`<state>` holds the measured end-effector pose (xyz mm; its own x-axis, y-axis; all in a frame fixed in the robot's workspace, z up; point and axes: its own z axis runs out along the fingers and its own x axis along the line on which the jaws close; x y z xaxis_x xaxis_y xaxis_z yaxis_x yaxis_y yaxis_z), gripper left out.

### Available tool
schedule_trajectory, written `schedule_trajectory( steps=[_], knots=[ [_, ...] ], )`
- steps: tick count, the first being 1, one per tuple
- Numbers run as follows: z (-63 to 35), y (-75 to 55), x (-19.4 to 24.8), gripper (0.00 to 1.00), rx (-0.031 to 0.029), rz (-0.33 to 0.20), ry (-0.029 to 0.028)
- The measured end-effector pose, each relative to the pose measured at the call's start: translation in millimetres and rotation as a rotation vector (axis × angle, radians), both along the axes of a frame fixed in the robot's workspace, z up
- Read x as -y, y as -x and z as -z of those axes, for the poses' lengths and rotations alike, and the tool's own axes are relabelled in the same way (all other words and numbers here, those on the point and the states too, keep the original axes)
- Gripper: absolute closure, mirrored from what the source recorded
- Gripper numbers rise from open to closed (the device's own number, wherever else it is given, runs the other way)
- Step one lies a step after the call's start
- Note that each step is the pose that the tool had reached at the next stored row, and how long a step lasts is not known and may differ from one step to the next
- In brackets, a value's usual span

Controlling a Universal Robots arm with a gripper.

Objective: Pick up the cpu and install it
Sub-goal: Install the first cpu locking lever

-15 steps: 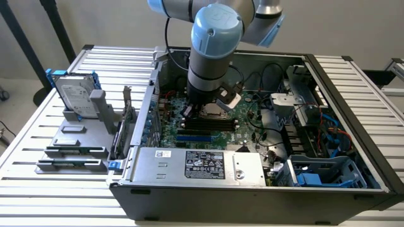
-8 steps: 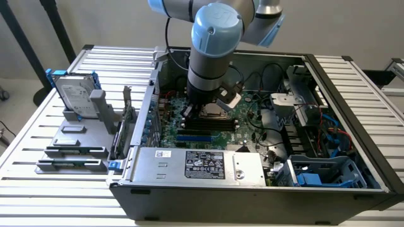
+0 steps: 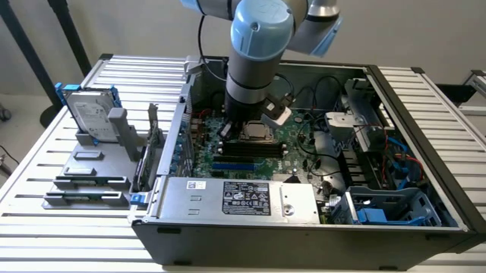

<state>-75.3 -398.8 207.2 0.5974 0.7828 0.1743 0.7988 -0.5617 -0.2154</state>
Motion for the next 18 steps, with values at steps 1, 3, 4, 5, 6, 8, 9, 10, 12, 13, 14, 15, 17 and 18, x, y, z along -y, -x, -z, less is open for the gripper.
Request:
schedule_trajectory(
  steps=[1,3,4,5,6,8,9,10,12,13,14,15,17,18],
  knots=[
    [-3.4,0.0,-1.6,0.89,0.0000,-0.003,0.0004],
    [-8.5,-0.1,-5.5,0.89,0.0000,-0.010,0.0017],
    [-10.2,-0.1,-7.7,0.89,0.0000,-0.014,0.0027],
    [-11.6,0.0,-9.7,0.89,-0.0001,-0.019,0.0040],
    [-12.7,0.0,-11.6,0.89,0.0000,-0.024,0.0055],
    [-14.8,0.1,-15.4,0.89,0.0000,-0.036,0.0086],
    [-15.8,0.2,-17.1,0.89,0.0000,-0.043,0.0099],
    [-16.7,0.2,-18.7,0.89,0.0000,-0.049,0.0111],
    [-18.3,0.2,-21.8,0.89,0.0000,-0.063,0.0131],
    [-19.1,0.2,-23.2,0.89,0.0000,-0.070,0.0142],
    [-19.8,0.2,-24.5,0.89,0.0000,-0.078,0.0151],
    [-20.6,0.2,-25.8,0.89,0.0001,-0.087,0.0161],
    [-21.9,0.2,-27.7,0.89,0.0001,-0.105,0.0177],
    [-22.5,0.2,-28.4,0.89,0.0002,-0.114,0.0183]
  ],
)
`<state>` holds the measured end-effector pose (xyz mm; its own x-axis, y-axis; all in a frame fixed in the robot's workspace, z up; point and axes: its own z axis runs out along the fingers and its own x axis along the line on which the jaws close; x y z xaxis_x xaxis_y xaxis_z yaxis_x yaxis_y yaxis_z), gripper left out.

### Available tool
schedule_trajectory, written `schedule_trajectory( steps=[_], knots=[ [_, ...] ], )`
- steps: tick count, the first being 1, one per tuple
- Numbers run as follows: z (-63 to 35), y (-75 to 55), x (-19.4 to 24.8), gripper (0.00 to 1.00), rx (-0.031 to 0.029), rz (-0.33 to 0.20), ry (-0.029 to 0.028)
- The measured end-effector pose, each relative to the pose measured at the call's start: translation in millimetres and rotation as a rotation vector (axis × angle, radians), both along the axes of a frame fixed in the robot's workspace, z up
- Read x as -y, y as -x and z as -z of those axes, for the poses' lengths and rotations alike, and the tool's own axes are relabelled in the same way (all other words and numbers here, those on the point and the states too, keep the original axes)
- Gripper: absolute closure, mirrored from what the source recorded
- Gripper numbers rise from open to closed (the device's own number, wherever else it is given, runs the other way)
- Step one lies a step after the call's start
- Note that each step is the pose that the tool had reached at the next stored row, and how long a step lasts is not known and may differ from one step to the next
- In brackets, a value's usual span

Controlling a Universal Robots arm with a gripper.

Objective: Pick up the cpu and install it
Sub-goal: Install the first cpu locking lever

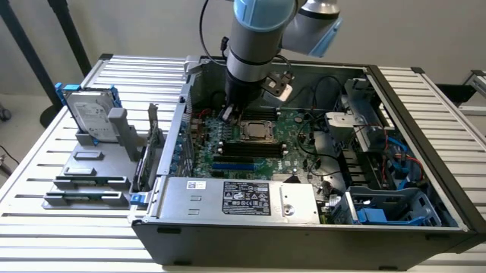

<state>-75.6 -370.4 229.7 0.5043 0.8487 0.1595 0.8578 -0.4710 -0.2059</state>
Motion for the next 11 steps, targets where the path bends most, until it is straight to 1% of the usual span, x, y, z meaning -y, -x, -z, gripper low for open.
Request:
schedule_trajectory(
  steps=[8,11],
  knots=[
    [-7.7,0.1,-4.4,0.89,0.0002,-0.079,0.0037],
    [-11.8,0.0,-6.1,0.89,0.0024,-0.104,0.0047]
  ],
)
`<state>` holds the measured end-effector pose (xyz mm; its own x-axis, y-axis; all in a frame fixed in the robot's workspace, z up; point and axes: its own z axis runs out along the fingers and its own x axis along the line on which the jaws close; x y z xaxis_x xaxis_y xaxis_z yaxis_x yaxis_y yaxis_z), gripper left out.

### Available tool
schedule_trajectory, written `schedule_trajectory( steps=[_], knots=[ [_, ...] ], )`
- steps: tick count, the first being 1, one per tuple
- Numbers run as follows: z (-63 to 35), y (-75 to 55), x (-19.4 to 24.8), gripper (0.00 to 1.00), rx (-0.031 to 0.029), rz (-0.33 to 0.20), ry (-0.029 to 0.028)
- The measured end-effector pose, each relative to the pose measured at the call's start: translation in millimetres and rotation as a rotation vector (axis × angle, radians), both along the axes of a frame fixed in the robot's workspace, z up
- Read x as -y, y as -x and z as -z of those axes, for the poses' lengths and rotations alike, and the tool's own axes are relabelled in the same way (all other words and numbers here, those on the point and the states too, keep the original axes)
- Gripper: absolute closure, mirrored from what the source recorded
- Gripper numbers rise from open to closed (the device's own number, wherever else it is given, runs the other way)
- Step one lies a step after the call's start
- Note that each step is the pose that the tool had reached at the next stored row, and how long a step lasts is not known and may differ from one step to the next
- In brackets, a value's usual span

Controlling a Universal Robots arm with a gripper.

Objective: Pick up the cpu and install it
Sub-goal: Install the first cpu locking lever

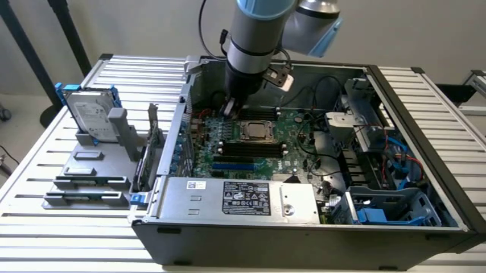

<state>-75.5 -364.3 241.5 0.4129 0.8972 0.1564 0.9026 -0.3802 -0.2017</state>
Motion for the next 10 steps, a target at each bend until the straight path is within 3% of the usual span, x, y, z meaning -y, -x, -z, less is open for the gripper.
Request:
schedule_trajectory(
  steps=[5,10],
  knots=[
    [-4.6,0.0,-2.1,0.89,0.0109,-0.037,0.0019],
    [-6.4,0.0,-3.3,0.89,0.0321,-0.074,0.0027]
  ],
)
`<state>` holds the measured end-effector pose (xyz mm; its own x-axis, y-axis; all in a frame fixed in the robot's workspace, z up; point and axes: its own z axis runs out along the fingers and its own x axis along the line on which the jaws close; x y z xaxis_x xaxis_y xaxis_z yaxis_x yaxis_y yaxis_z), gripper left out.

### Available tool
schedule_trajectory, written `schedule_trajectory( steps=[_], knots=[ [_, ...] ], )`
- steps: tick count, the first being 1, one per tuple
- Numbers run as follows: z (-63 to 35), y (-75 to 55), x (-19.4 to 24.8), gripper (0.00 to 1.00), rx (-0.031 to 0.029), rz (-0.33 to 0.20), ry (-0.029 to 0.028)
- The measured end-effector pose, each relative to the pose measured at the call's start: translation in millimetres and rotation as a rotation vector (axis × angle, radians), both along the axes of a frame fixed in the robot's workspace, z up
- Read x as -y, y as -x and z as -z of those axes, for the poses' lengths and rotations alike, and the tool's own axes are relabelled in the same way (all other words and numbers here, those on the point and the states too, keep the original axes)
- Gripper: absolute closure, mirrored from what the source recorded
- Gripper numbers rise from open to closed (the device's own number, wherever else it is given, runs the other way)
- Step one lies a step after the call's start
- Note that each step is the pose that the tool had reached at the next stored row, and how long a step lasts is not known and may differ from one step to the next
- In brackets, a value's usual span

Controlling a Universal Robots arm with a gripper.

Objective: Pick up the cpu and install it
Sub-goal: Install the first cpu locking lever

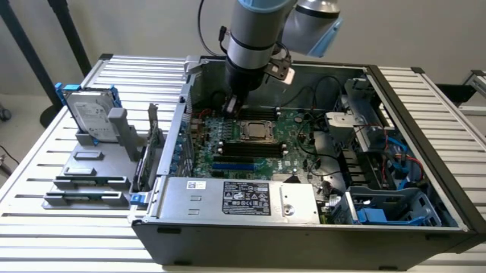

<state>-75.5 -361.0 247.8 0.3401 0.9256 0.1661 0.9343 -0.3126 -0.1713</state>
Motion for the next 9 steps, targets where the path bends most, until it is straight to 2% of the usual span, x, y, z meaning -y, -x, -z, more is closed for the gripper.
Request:
schedule_trajectory(
  steps=[2,9],
  knots=[
    [-0.1,0.0,-0.1,0.89,0.0079,-0.013,0.0002],
    [-0.2,0.9,-0.1,0.89,0.0083,-0.014,0.0003]
  ],
)
